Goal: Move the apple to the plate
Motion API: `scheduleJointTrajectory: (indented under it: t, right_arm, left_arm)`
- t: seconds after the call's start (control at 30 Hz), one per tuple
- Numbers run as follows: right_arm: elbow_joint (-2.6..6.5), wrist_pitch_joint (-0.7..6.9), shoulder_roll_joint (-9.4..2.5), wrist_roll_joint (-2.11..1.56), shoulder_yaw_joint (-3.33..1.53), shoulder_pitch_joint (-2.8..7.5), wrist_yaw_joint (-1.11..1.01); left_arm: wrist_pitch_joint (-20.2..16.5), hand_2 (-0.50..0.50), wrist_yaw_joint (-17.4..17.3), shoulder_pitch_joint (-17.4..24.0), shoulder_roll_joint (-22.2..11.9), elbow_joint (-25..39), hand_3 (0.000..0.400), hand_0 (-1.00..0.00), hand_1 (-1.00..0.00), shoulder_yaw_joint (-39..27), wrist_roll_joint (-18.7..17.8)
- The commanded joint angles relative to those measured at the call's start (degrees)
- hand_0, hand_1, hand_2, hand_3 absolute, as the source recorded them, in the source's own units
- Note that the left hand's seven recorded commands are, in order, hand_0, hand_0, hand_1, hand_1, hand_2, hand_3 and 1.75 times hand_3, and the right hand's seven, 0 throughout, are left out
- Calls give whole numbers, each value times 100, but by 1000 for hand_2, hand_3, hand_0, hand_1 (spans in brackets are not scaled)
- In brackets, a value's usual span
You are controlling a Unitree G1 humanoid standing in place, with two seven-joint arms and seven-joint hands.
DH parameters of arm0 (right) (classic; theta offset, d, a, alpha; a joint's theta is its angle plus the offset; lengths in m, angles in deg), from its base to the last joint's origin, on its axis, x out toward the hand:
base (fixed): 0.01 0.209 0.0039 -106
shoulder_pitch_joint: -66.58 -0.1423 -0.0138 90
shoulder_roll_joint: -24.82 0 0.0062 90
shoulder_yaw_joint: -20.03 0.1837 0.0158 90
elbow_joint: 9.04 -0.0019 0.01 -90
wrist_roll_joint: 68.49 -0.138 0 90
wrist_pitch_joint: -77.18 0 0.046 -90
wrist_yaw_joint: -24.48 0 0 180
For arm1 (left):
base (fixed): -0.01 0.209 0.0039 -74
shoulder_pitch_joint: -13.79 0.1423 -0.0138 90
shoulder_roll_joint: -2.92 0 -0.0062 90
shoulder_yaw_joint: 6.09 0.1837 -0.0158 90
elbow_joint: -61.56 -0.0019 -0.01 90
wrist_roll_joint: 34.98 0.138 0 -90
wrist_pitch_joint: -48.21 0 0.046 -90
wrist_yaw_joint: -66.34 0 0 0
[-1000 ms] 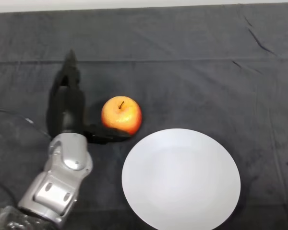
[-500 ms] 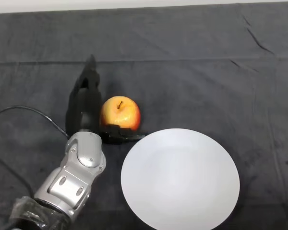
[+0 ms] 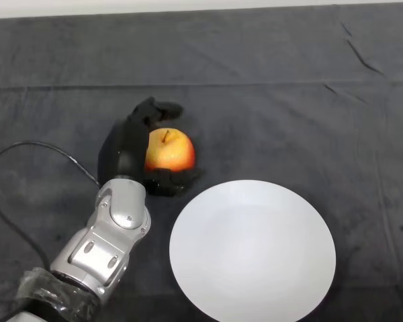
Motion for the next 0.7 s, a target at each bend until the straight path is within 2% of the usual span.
scheduleJointTrajectory:
  t: [0.03, 0.47, 0.7]
  right_arm:
    - [-26, -31, 60, -95, 104, 28, 2]
    - [-22, -32, 62, -95, 104, 27, 0]
    - [-21, -32, 62, -95, 103, 27, -1]
  left_arm:
    - [0, 0, -35, -253, -216, -126, 400, -1000, -1000, 165, -2]
    - [-120, 0, -55, -196, -377, 56, 400, -1000, -1000, 136, 111]
    - [-391, 0, -112, -189, -508, 418, 400, -1000, -1000, 25, 194]
